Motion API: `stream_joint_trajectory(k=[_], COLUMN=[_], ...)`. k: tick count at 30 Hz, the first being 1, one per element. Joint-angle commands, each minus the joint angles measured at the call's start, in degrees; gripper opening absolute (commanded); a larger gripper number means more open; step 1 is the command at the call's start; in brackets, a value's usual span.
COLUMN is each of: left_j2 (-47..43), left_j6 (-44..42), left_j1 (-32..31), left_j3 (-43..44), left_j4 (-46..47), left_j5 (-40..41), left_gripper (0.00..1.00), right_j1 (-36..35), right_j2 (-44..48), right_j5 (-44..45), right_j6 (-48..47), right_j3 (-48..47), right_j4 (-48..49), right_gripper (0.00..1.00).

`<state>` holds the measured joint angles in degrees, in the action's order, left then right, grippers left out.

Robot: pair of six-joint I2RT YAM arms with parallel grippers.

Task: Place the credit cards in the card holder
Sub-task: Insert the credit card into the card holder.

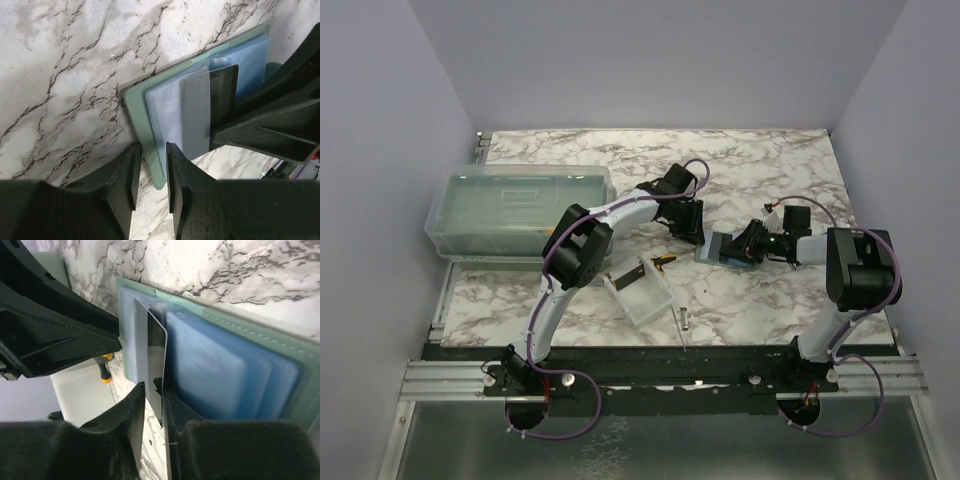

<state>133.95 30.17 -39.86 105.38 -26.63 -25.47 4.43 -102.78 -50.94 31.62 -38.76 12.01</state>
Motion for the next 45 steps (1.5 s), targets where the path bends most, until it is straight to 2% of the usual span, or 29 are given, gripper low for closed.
stream_joint_trajectory(k=[1, 8, 12, 18, 25, 32, 35, 38, 41, 45], left_j2=[2.9, 2.4, 2.6, 3.9, 6.5, 5.1, 4.7, 4.6, 5.3, 6.7], left_j6=[-1.2, -1.4, -1.4, -1.0, -0.5, -1.3, -1.4, -1.5, -1.0, -0.4], left_j1=[-0.4, -0.3, -0.4, -0.8, -1.4, -0.8, -0.8, -0.8, -1.0, -2.2], left_j3=[-0.9, -1.0, -0.9, 0.5, 4.7, 3.6, 2.6, 2.1, 2.8, 5.1], left_j4=[-1.6, -1.6, -1.5, -1.4, -1.5, -1.7, -1.7, -1.7, -1.6, -1.6], left_j5=[3.4, 3.3, 2.9, 2.1, 1.3, 2.8, 2.7, 2.8, 1.9, 0.9], left_gripper=[0.33, 0.33, 0.33, 0.32, 0.28, 0.28, 0.28, 0.28, 0.28, 0.27], right_j1=[-1.4, -1.5, -1.4, -3.1, -8.7, -8.5, -8.5, -8.6, -9.0, -11.8], right_j2=[5.1, 7.3, 8.2, 6.9, 5.8, 8.0, 8.2, 8.0, 7.8, 6.4], right_j5=[12.8, 17.9, 19.5, 19.9, 19.3, 24.1, 25.2, 25.8, 26.1, 27.7], right_j6=[-1.6, -5.9, -7.6, -8.0, -6.8, -7.5, -7.6, -8.1, -7.5, -4.9], right_j3=[0.6, -1.3, -2.6, -3.4, -4.5, -5.8, -5.8, -5.7, -5.7, -7.5], right_j4=[-5.6, -13.6, -16.8, -16.0, -13.8, -18.5, -19.8, -20.5, -19.8, -19.0], right_gripper=[0.26, 0.37, 0.47, 0.48, 0.39, 0.48, 0.6, 0.62, 0.72, 0.67])
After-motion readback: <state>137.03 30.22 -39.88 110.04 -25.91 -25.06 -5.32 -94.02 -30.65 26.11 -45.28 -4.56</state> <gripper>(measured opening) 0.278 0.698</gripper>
